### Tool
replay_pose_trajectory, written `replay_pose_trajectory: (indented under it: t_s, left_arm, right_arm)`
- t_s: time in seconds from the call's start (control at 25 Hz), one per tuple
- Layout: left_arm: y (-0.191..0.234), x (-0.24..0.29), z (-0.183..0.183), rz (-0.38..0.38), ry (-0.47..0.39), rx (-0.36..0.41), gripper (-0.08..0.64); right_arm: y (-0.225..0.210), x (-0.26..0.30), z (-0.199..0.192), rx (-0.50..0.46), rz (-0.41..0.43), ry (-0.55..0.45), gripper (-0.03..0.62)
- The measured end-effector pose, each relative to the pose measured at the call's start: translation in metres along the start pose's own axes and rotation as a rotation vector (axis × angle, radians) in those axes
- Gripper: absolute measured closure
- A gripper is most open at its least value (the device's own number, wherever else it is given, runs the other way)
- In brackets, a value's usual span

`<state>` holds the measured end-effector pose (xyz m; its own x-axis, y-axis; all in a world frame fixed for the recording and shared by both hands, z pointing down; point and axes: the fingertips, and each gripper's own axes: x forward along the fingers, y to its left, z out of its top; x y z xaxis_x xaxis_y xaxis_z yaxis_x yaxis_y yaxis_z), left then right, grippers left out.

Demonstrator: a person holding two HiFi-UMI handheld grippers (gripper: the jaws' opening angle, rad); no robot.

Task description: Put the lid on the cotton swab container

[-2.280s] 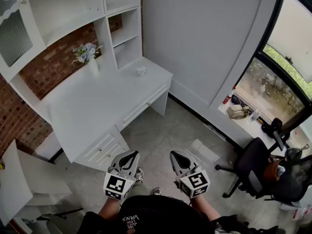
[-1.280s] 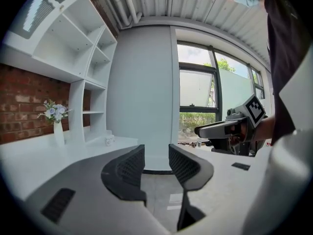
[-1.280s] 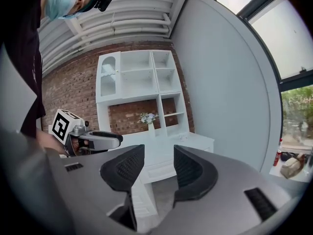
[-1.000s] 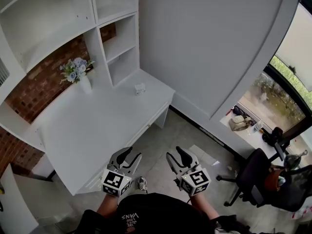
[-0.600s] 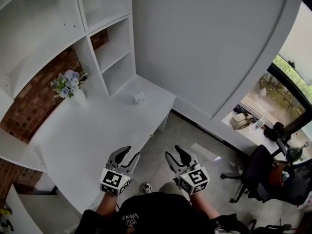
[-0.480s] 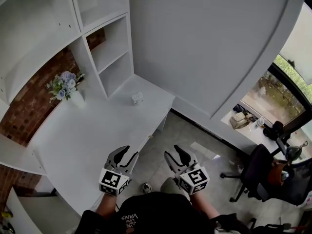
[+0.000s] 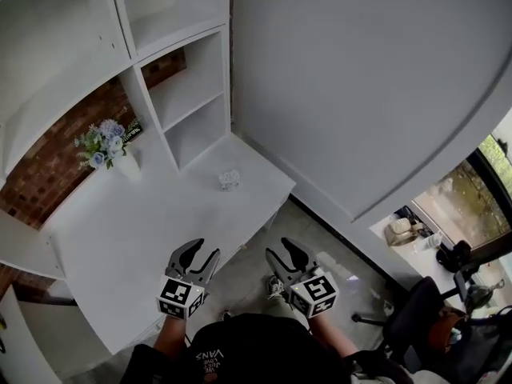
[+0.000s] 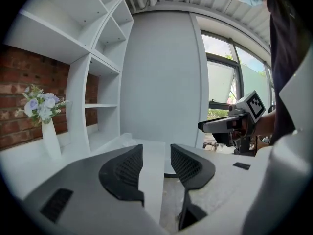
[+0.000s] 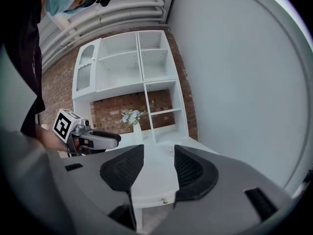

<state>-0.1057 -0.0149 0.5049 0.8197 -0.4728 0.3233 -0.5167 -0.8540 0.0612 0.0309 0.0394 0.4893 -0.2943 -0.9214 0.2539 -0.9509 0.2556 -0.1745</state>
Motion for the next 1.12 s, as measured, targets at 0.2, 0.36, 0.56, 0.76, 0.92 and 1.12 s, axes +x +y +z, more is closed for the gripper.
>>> replay_pose_trajectory:
  t_s: [0.2, 0.36, 0.56, 0.76, 0.92, 1.12]
  left_arm:
    - [0.005, 0.043, 0.018, 0.106, -0.008, -0.033, 0.396]
    - [-0.002, 0.072, 0.028, 0.175, -0.017, -0.046, 0.396]
    - [-0.007, 0.092, 0.03, 0.269, -0.02, -0.07, 0.396]
    - [-0.01, 0.098, 0.029, 0.355, -0.018, -0.076, 0.396]
    - [0.0, 0.1, 0.032, 0.383, -0.014, -0.07, 0.396]
    - [0.028, 0.104, 0.037, 0.397, -0.013, -0.048, 0.395]
  right_arm:
    - [-0.047, 0.024, 0.015, -0.043, 0.114, 0.027, 0.42]
    - [-0.079, 0.036, 0.021, -0.065, 0.197, 0.044, 0.42]
    - [-0.107, 0.048, 0.02, -0.086, 0.293, 0.071, 0.42]
    - [-0.124, 0.063, 0.024, -0.119, 0.38, 0.084, 0.422]
    - [-0.132, 0.08, 0.027, -0.138, 0.401, 0.085, 0.422]
    - [-0.13, 0.102, 0.024, -0.145, 0.427, 0.104, 0.42]
